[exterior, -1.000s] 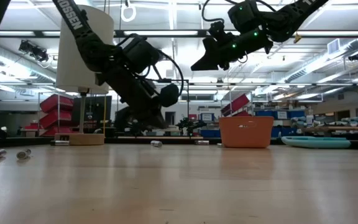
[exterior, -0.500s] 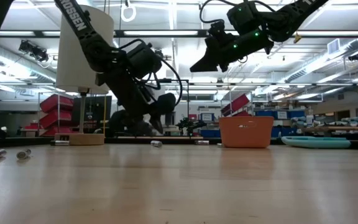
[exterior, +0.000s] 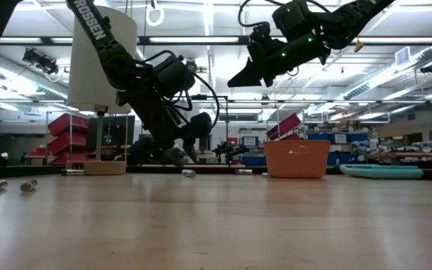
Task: Sort batteries
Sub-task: Put the silver battery into the yellow bin
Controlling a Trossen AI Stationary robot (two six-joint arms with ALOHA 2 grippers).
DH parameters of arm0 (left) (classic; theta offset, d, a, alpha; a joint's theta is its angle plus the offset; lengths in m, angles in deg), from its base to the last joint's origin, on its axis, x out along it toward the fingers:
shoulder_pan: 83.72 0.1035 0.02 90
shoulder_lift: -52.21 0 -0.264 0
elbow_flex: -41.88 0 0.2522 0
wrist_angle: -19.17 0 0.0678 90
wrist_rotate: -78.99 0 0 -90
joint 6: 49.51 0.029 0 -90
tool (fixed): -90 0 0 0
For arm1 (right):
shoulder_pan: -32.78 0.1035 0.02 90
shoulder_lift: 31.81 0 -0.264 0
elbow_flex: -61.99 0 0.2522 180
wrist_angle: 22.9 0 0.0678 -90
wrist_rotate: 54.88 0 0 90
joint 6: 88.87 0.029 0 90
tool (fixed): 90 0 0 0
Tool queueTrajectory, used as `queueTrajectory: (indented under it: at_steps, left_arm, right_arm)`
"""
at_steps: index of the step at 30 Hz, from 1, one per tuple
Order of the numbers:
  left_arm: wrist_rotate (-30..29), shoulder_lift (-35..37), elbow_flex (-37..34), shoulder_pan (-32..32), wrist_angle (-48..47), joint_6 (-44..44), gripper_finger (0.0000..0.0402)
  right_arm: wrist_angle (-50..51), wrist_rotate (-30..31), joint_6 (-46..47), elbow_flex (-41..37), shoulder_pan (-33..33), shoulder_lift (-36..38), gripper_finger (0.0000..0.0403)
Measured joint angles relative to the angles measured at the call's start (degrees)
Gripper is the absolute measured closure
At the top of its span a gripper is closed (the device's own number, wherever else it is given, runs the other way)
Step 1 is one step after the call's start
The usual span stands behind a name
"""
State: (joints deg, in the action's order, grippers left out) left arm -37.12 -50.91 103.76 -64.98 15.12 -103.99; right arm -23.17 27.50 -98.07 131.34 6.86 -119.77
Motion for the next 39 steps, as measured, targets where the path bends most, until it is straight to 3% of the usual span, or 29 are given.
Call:
queueTrajectory:
  at_steps: [17, 30, 39]
  left_arm:
    - [0.34, -4.02, 0.36, 0.1, -0.67, 0.22, 0.0239]
    - [0.87, -4.05, 0.29, 0.09, -4.6, 9.32, 0.0369]
    - [3.23, -2.37, 0.04, -1.85, -5.7, 15.63, 0.037]
  right_arm:
    - [1.31, -0.13, -0.01, 0.0, 0.48, -0.02, 0.0403]
    - [1.34, -0.11, 0.01, 0.0, 0.48, -0.02, 0.0403]
    - [2.45, 0.39, 0.2, 0.0, -0.03, -0.02, 0.0403]
